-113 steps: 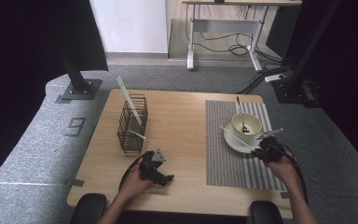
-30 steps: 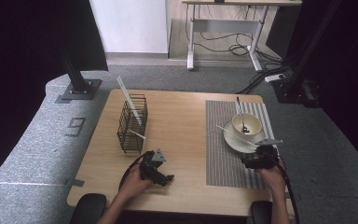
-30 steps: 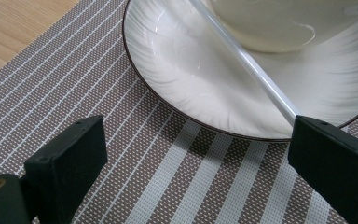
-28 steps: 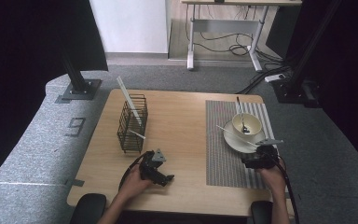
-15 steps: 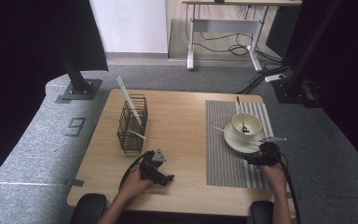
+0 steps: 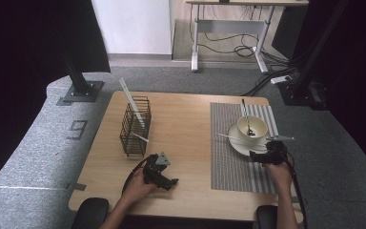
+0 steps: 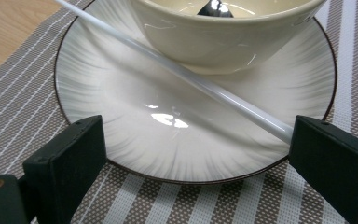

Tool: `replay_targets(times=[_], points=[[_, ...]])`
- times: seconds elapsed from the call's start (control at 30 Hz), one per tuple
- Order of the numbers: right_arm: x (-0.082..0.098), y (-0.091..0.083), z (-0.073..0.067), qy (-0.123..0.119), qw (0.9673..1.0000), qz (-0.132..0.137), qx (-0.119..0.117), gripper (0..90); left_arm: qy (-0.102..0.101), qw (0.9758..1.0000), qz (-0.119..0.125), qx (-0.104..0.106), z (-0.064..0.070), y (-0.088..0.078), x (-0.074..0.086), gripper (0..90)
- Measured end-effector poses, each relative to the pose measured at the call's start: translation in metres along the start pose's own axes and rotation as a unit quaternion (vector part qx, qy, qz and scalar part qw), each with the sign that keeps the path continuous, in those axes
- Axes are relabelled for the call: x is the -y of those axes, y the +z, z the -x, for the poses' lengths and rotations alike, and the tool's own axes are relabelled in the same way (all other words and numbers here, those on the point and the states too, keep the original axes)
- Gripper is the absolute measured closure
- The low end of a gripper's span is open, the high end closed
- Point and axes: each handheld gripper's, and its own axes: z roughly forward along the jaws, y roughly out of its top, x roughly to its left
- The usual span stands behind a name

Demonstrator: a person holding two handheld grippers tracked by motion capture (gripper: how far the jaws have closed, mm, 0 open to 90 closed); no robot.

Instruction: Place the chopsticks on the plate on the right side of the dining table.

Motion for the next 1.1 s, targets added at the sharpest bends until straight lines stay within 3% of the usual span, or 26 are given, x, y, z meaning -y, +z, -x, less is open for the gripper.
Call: replay_targets(times=[0.17,0.37,1.1], points=[[0.001,0.004,-0.003,-0.013,0.9996,0.005,0.024,2.9,0.0,1.0,0.0,0.0,0.0,0.0,0.0,0.0],[0.003,0.006,-0.003,-0.006,0.9993,0.01,0.034,2.2,0.0,1.0,0.0,0.0,0.0,0.0,0.0,0.0],[0.008,0.014,0.007,0.009,0.9993,0.017,0.031,0.0,0.001,1.0,0.0,0.001,0.0,0.0,0.0,0.0]])
